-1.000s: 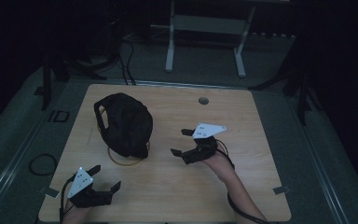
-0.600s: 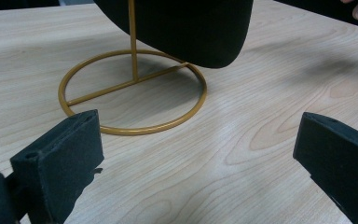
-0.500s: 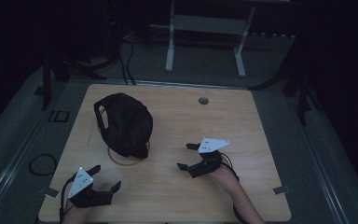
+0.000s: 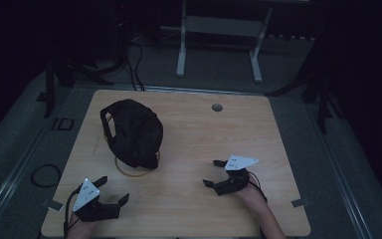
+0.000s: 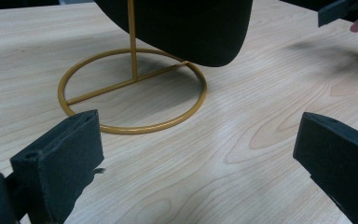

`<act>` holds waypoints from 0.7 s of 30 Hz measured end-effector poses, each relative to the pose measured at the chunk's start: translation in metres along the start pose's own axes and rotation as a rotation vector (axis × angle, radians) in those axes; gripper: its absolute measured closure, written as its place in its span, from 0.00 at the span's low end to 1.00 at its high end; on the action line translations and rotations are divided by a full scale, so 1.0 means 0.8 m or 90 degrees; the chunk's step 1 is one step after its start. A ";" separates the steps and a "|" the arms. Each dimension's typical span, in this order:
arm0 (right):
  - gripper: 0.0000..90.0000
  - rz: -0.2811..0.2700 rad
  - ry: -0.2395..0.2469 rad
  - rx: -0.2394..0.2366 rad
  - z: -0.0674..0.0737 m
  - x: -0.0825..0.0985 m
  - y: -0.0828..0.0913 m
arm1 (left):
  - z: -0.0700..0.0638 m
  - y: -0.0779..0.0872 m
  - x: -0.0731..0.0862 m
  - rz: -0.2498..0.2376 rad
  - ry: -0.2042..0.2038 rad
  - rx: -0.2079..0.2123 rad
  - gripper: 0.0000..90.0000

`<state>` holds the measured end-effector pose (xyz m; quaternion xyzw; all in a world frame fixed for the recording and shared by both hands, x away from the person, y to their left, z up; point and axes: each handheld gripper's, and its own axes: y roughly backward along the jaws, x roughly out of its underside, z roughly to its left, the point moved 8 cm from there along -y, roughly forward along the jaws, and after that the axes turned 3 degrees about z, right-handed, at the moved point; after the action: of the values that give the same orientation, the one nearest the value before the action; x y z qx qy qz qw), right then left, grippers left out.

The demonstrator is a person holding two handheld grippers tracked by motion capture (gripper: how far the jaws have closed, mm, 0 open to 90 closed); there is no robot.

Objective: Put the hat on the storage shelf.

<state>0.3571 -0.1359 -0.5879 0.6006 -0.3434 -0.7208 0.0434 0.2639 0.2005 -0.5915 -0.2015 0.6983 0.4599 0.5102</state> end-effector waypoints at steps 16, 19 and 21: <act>0.16 0.016 -0.016 0.054 -0.022 0.040 0.045 | 0.000 0.001 0.000 -0.002 0.001 -0.001 0.02; 0.16 0.009 -0.022 0.068 -0.028 0.043 0.054 | 0.001 0.001 0.000 -0.002 0.002 -0.001 0.02; 0.16 0.007 -0.033 0.079 -0.033 0.047 0.060 | 0.000 0.000 0.000 0.000 0.000 0.000 0.02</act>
<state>0.3537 -0.2018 -0.5943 0.5814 -0.3913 -0.7133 0.0011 0.2636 0.2009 -0.5917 -0.2018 0.6983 0.4600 0.5101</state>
